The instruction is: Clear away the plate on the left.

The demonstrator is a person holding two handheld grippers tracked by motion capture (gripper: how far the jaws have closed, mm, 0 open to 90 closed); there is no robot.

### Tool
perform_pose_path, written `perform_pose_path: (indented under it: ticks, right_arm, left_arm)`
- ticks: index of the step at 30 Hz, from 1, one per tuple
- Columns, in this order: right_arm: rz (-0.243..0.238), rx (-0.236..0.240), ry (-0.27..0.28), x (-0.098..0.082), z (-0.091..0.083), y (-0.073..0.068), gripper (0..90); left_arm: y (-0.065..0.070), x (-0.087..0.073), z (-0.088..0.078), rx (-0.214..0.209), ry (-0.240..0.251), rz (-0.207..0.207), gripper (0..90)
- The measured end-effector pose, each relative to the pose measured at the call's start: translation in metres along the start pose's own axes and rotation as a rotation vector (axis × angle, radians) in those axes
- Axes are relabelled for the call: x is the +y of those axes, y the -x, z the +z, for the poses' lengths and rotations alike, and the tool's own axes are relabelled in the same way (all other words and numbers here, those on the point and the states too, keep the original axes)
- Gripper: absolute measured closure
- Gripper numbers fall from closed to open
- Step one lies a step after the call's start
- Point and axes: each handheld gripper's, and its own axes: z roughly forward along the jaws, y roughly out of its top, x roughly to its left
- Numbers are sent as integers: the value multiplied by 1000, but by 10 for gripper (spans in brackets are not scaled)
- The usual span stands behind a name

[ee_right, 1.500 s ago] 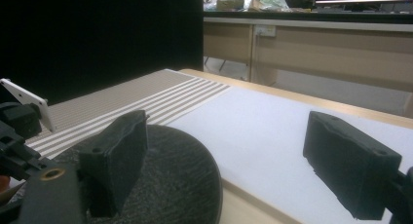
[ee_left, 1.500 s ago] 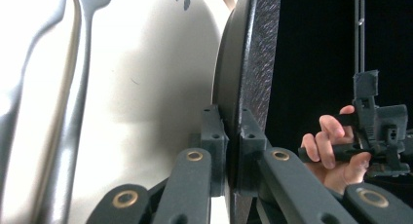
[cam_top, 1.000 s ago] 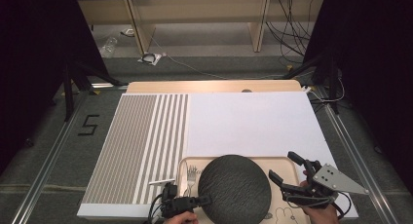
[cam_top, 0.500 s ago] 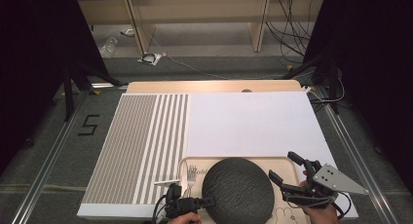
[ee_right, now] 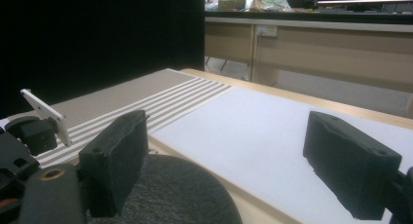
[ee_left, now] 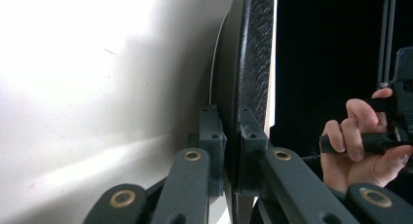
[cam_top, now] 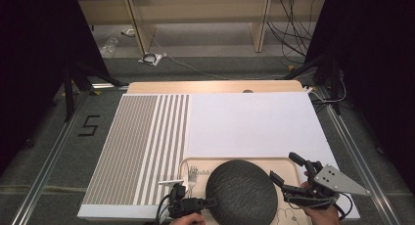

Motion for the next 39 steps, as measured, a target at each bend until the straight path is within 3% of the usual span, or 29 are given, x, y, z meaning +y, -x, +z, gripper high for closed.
perform_pose_path:
  ticks: [11,16,20,23,32,39]
  right_arm:
    - [3,3,1,0,0,0,174]
    - [3,3,1,0,0,0,174]
    - [2,4,1,0,0,0,174]
    - [1,5,1,0,-1,0,174]
    - [0,6,3,0,-1,0,174]
    - [-2,6,-3,0,-1,-1,174]
  left_arm:
    - [6,0,-1,44,-21,61,787]
    - [6,1,0,40,-63,57,730]
    - [9,1,1,53,-90,80,640]
    - [10,1,3,90,-125,81,539]
    - [26,0,-4,182,-139,220,412]
    - [31,9,-19,220,-88,263,362]
